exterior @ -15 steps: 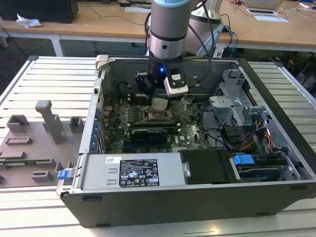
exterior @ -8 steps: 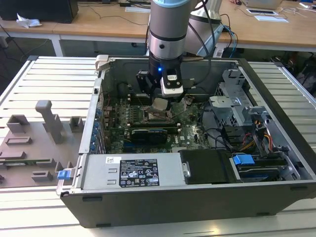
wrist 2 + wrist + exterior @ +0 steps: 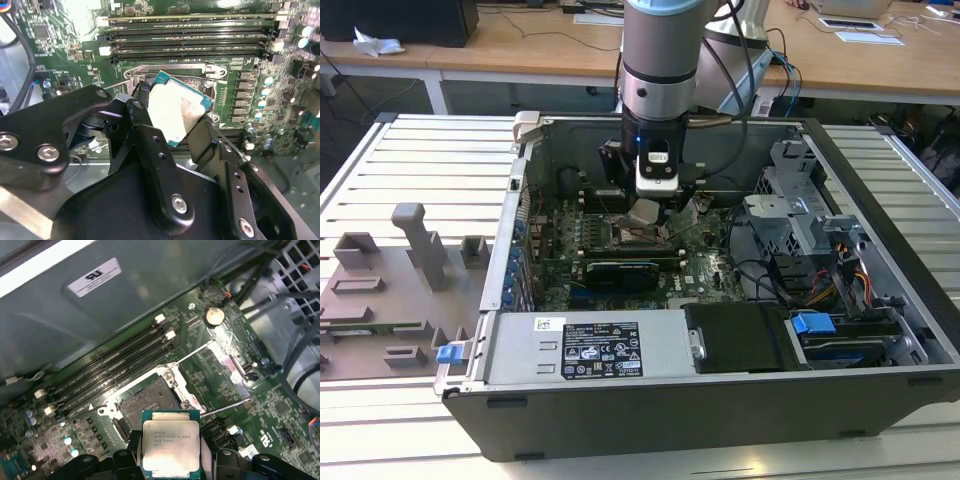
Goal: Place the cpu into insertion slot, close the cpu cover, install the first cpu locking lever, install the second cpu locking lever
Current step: 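Place the cpu into insertion slot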
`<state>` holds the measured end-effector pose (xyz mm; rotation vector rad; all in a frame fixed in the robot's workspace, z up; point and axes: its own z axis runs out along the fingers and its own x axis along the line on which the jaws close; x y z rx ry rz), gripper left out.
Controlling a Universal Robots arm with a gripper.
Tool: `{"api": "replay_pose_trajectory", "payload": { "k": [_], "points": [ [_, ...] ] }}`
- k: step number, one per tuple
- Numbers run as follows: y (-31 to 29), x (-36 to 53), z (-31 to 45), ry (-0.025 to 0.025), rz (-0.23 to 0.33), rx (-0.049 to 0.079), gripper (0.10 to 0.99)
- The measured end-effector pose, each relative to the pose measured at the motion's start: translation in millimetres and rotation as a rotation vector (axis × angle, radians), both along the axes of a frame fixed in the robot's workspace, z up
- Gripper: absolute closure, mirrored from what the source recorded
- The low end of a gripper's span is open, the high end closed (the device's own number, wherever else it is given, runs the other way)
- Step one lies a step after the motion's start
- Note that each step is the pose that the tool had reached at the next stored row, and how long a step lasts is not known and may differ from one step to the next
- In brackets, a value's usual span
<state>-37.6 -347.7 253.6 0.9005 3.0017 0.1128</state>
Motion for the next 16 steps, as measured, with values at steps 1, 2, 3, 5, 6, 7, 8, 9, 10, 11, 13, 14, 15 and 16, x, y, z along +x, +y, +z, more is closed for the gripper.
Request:
{"api": "replay_pose_trajectory", "payload": {
  "k": [1, 2, 3, 5, 6, 7, 8, 9, 10, 11, 13, 14, 15, 16],
  "points": [
    [0.0, 0.0, -0.1, 0.0, -0.022, 0.0, 0.541],
    [0.0, 0.0, -0.1, 0.0, -0.035, 0.0, 0.541],
    [0.0, 0.0, -0.1, 0.0, -0.049, -0.001, 0.541],
    [0.0, 0.0, -0.2, 0.0, -0.077, -0.001, 0.541],
    [0.0, 0.0, -0.2, 0.0, -0.097, -0.001, 0.541],
    [0.0, 0.0, -0.2, 0.0, -0.109, -0.001, 0.541],
    [0.0, 0.0, -0.2, 0.0, -0.127, -0.002, 0.541],
    [0.0, 0.0, -0.3, 0.0, -0.14, -0.002, 0.541],
    [0.0, 0.0, -0.3, 0.0, -0.153, -0.002, 0.541],
    [0.0, 0.0, -0.3, 0.0, -0.166, -0.002, 0.541],
    [0.0, 0.0, -0.4, 0.0, -0.217, -0.003, 0.541],
    [0.0, 0.0, -0.5, -0.0001, -0.243, -0.004, 0.541],
    [0.0, 0.0, -0.5, -0.0001, -0.263, -0.004, 0.541],
    [0.0, 0.0, -0.6, -0.0001, -0.284, -0.005, 0.541]
  ]
}}
